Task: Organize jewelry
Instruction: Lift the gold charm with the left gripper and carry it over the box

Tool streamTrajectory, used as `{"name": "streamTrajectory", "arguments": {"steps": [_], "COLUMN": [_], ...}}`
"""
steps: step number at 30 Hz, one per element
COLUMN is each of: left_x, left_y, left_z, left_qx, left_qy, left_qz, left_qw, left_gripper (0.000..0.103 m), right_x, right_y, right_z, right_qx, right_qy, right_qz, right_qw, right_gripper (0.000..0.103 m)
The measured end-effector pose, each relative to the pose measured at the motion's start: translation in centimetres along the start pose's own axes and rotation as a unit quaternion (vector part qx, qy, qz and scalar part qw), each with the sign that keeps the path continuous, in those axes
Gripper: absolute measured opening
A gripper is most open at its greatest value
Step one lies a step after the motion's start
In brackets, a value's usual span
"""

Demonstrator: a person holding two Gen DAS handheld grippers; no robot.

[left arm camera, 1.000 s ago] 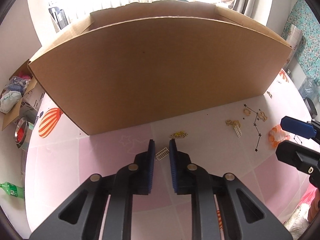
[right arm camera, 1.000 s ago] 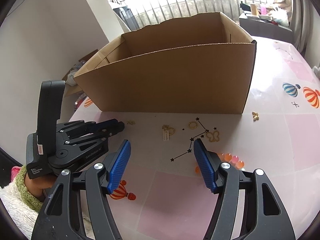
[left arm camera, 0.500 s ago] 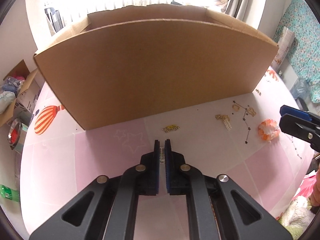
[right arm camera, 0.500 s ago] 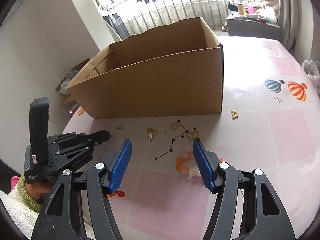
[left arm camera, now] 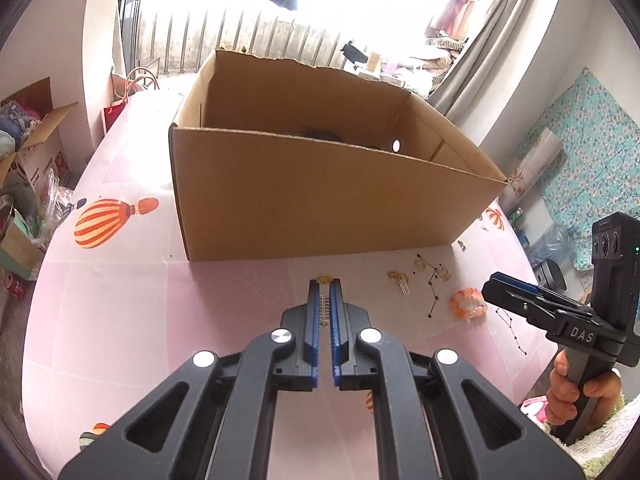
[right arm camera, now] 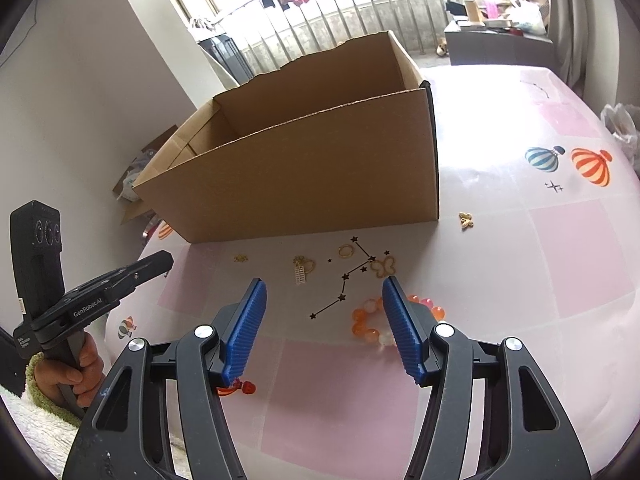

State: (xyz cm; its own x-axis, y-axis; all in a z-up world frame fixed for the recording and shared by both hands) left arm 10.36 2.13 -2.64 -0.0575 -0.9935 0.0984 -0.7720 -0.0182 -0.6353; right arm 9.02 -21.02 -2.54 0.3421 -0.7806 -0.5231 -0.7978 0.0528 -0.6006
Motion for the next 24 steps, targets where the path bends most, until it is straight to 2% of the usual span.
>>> {"name": "streamTrajectory", "arguments": {"steps": [7, 14, 22, 24], "left_x": [0.1, -0.7, -1.7, -1.8], "left_y": [0.5, 0.7, 1.0, 1.0], "left_z": [1.3, 1.6, 1.6, 1.6], "left_qx": [-0.012, 0.001, 0.007, 0.008], "left_qy": [-0.034, -0.071, -0.079, -0.080], "left_qz": [0.013, 0.021, 0.015, 0.013], "left_qw": [0.9993, 0.9972, 0.9967, 0.9967], "left_gripper": [0.004, 0.004, 0.004, 0.004], "right_x": [-2.7, -4.9, -6.1, -6.4], "right_y": [-0.9, -1.9, -2.0, -1.9], "right_z": [2.8, 9.0, 11.7, 12.0], "right_qx": [-0.015, -0.067, -0.103, -0.107], "right_qy": [-0.036, -0.079, -0.072, -0.066], "right_qz": [-0.057, -0.098, -0.146, -0.157], "right_qw": [0.998, 0.990, 0.981, 0.980], "right_gripper": [0.051, 0.029, 0.020, 0.015]}}
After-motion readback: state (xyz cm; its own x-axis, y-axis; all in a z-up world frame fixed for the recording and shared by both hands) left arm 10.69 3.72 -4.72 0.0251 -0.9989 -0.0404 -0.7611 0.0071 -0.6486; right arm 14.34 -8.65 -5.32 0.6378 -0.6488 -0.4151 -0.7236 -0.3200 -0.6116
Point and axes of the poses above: each gripper's, at about its wrist camera, not at the fingertips, and z roughly the way its jaws point, x to its right, y to its underside, the point moved 6 cm from there along z, roughly the way its jaws point, and after that the axes turned 14 degrees about -y, right-handed, at the moved point
